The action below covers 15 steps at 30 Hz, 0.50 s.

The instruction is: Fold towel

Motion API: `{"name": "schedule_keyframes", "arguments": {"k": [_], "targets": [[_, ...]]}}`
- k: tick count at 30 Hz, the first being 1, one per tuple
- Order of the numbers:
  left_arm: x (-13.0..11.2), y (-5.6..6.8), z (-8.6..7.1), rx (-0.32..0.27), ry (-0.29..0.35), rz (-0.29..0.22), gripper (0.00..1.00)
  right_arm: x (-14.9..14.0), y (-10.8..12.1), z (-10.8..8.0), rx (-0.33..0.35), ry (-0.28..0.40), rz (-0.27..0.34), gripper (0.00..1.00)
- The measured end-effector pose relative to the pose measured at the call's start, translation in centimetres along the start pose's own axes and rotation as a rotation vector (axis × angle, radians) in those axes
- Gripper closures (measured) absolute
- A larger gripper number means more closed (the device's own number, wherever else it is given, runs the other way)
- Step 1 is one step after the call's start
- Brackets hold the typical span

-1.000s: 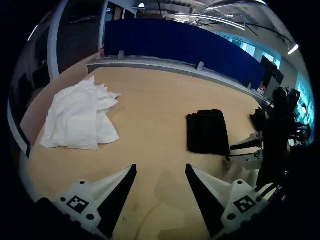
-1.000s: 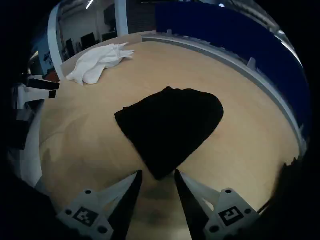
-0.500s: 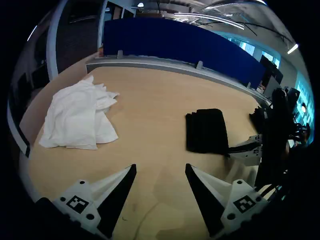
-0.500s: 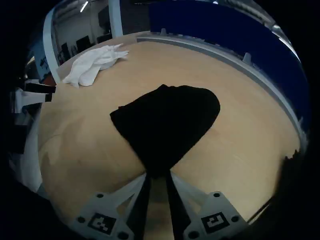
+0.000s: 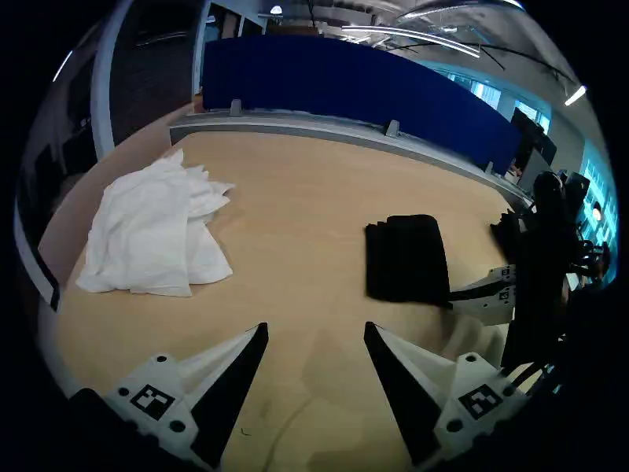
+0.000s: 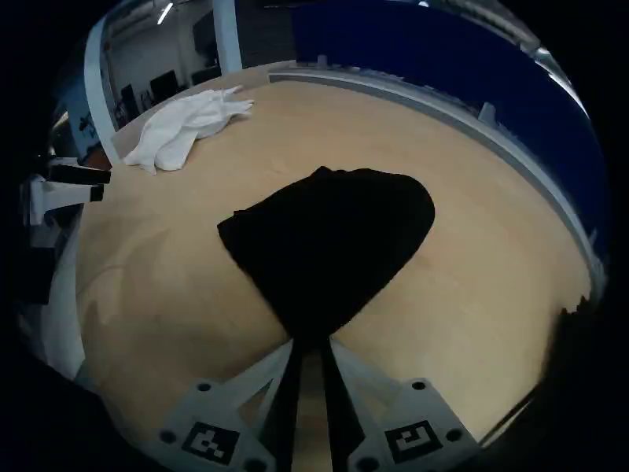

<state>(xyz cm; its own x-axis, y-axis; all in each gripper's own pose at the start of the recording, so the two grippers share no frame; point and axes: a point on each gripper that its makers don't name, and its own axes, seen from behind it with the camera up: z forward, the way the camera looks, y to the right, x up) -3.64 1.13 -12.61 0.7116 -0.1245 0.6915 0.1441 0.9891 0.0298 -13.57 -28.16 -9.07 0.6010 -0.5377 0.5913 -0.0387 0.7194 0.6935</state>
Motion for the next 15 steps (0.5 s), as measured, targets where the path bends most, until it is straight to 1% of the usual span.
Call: {"name": "schedule_keyframes", "arguments": {"k": [15], "targets": [[0.2, 0.45, 0.11, -0.007, 0.005, 0.006, 0.1, 0.31, 0.14, -0.34, -0.004, 0.005, 0.009, 0.86]]}}
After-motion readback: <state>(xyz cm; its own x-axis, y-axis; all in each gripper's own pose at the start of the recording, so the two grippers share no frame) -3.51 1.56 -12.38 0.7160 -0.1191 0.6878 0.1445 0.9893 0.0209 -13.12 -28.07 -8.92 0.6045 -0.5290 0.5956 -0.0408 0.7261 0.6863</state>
